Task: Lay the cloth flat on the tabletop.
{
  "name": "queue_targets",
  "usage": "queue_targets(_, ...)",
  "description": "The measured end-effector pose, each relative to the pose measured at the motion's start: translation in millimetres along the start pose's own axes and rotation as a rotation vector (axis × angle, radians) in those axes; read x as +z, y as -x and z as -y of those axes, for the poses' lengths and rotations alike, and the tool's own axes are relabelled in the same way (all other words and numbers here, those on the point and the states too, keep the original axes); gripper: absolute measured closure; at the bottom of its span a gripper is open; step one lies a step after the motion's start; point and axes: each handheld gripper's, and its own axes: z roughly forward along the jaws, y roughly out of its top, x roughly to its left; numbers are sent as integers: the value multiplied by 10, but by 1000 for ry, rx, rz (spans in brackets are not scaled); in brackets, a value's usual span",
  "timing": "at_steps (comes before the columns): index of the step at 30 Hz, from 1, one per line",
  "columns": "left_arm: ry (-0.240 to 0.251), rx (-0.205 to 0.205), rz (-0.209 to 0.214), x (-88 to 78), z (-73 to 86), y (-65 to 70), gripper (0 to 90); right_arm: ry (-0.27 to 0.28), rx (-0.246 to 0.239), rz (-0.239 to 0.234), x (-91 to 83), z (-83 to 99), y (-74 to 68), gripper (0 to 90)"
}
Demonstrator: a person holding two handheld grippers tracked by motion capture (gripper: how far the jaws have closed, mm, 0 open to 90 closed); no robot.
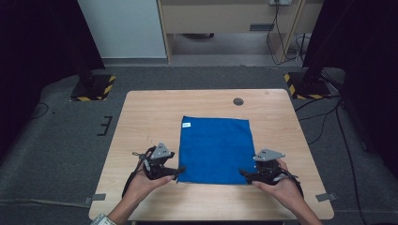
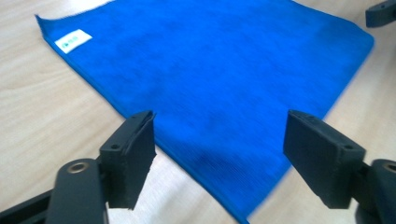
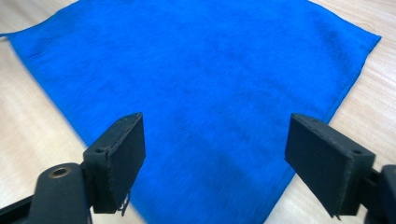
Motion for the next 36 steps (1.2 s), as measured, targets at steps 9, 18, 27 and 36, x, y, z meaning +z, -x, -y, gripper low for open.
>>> queue_targets(9, 6, -26, -25, 172, -64, -113, 127, 11, 42, -7, 219, -156, 46, 133)
queue_targets(18, 67, -51, -26, 253, -222, -340, 90, -9, 10, -65, 493, -316, -131, 103)
queue_targets(27, 103, -79, -39, 325, -415, -496, 83, -20, -41, -119, 670, -489, -346, 120)
queue_targets(36, 76, -56, -87, 515, -559, -636, 77, -36, -58, -155, 871, -632, -564, 130)
